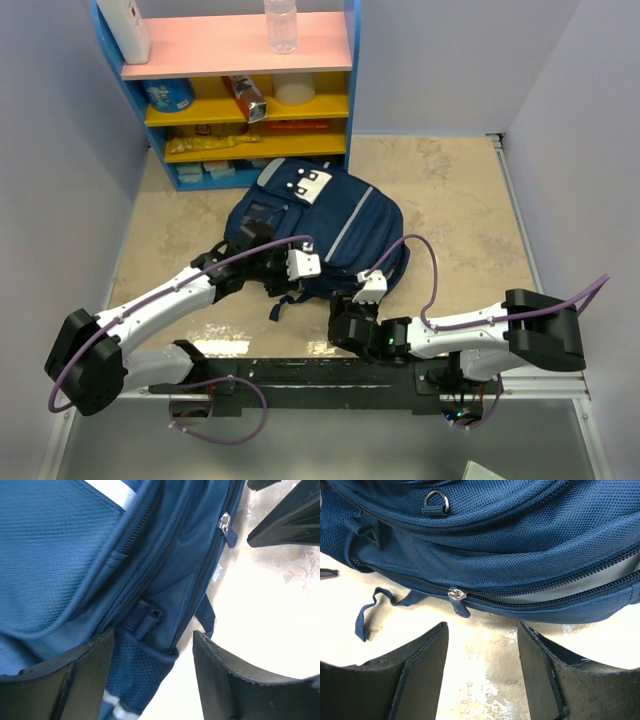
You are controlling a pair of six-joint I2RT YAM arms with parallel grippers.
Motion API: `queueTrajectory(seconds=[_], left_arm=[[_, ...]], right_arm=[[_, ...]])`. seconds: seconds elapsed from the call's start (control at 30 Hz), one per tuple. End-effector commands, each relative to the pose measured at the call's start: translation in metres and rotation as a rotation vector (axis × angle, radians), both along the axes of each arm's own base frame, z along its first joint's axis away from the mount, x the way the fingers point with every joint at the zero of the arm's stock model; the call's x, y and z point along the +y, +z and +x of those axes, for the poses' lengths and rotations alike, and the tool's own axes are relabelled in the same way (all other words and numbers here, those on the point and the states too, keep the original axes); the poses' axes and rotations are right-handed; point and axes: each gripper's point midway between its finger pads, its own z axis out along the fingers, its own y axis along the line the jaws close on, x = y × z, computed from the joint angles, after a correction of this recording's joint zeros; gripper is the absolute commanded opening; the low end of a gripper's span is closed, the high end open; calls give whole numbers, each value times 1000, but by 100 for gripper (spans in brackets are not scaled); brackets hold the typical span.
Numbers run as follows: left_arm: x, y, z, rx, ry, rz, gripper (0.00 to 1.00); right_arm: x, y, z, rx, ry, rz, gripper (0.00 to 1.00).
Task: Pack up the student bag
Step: Zip the student bag at the center of the board.
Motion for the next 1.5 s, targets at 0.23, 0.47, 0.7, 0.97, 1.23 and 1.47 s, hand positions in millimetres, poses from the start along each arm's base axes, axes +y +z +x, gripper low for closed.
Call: queueTrajectory(seconds=[0.23,0.47,0.7,0.97,1.23,1.47], left_arm=[[-5,44,6,-87,-44,-44,60],[3,34,14,-155,-41,-4,61],[4,24,42,-278,27,9,71],[8,20,63,-396,60,36,73],[3,28,71,-426,74,11,0],[0,51,61,-339,92,-30,0]], right_arm=[[-11,2,4,-23,-50,16,60],[-10,1,3,-18,-44,27,60],[-8,0,2,-14,-38,32,60],[-2,-4,1,-4,-23,25,60],[9,8,5,-19,-35,52,59],[17,16,8,-43,-35,66,59]])
